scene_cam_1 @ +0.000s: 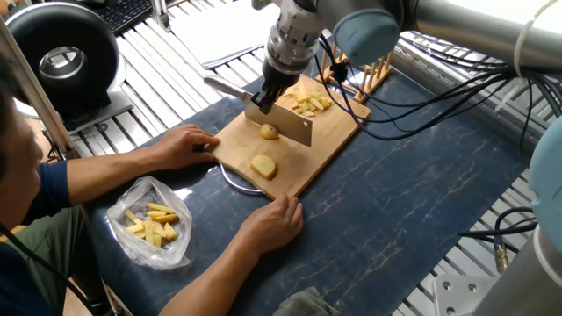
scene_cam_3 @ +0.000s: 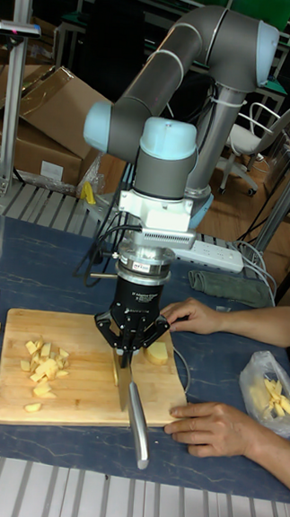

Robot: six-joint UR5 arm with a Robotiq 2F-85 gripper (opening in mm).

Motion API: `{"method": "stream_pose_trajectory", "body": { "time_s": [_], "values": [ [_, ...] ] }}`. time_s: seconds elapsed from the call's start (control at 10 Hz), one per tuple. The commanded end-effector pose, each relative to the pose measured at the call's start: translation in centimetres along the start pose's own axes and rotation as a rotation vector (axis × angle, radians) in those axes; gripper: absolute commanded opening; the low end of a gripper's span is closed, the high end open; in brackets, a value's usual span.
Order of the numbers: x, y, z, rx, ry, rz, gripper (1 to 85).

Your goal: Chop the potatoes

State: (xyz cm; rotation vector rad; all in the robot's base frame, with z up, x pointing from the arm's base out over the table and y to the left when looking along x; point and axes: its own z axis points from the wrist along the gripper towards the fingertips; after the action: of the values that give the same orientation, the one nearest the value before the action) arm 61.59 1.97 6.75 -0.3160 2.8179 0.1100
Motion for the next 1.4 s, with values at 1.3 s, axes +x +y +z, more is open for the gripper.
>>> {"method": "stream_pose_trajectory", "body": {
  "time_s": [1.3],
  "values": [
    [-0.2,1.1,-4.2,-0.011,0.045,0.018,1.0]
  ]
}}
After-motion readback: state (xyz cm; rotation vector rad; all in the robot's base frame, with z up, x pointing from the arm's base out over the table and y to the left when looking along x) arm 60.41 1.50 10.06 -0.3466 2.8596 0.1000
